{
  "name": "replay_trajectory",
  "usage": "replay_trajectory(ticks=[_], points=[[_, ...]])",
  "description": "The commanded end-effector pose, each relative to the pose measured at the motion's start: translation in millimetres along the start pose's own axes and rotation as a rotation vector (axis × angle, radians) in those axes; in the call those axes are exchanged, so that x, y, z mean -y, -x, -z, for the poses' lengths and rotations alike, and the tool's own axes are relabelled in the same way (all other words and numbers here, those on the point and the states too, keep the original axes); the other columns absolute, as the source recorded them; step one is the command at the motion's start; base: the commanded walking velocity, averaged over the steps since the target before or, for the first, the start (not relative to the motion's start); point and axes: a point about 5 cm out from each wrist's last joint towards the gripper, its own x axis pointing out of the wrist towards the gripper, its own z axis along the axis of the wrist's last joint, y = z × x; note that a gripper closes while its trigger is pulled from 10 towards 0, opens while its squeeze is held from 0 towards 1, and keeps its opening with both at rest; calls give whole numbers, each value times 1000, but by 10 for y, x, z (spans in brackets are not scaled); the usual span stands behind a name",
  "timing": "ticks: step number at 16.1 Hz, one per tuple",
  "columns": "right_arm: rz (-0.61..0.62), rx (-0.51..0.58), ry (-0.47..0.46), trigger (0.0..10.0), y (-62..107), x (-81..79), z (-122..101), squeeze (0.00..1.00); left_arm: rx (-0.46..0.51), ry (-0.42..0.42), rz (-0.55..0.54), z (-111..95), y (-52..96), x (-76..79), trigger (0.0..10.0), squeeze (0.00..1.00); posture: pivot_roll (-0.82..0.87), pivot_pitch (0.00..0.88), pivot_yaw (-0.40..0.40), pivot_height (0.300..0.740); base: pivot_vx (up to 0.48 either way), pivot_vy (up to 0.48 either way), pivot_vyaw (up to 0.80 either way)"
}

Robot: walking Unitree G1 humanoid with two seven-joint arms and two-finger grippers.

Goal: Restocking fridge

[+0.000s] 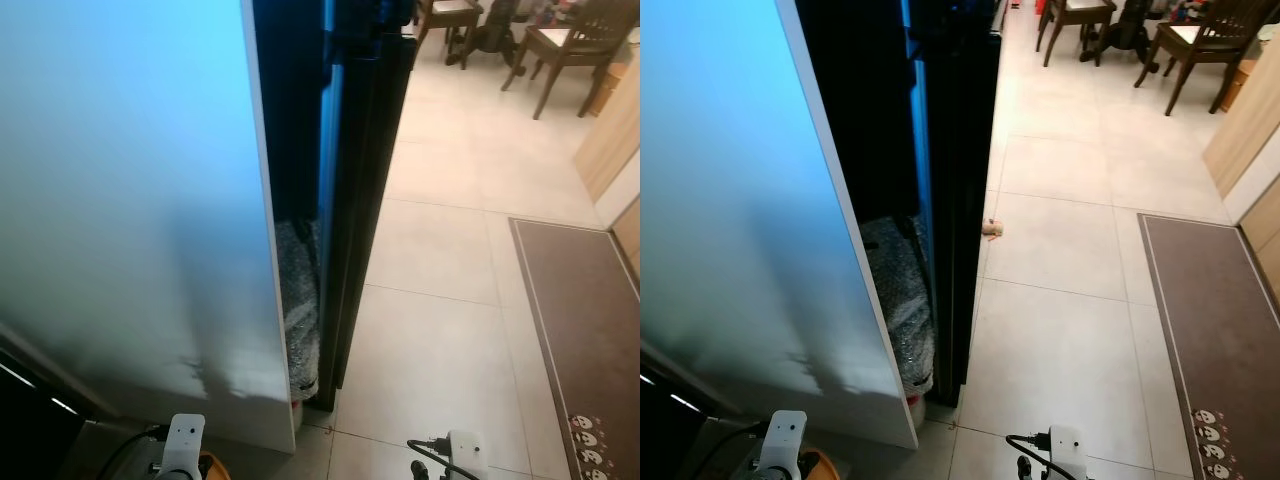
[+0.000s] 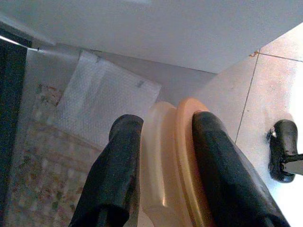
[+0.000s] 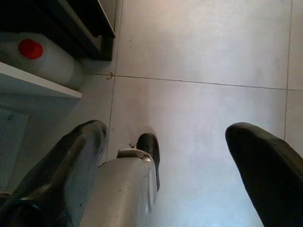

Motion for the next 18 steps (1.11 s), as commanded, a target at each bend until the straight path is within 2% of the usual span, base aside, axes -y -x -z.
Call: replay_trajectory(ticks=[1,7,10,12,14,15,17,18], points=[[4,-5,-10,10000,8,2,38,0,-78,1,12,210,33,24,10000,0,-112,21,2,740,0,0,0],[4,-1,-8,10000,13,3,52,0,-91,-3,11,248,41,14,10000,0,-115,15,3,740,0,0,0],[11,73,22,10000,21,2,-3,0,-108,-19,-11,317,60,-67,10000,0,-122,0,9,740,0,0,0],[21,100,26,10000,27,6,-16,0,-103,4,-26,330,66,-92,10000,0,-123,0,9,740,0,0,0],[24,132,57,10000,34,8,-38,0,-75,92,-52,296,63,-125,10000,0,-126,0,7,740,0,0,0],[35,153,55,10000,40,12,-45,0,-35,316,-101,236,55,-187,10000,0,-135,0,5,740,0,0,0],[35,161,57,10000,45,13,-43,0,-1,461,-148,180,50,-255,10000,0,-137,0,4,740,0,0,0],[35,163,60,10000,47,14,-37,0,31,454,-154,131,47,-273,10000,0,-135,0,4,740,0,0,0]])
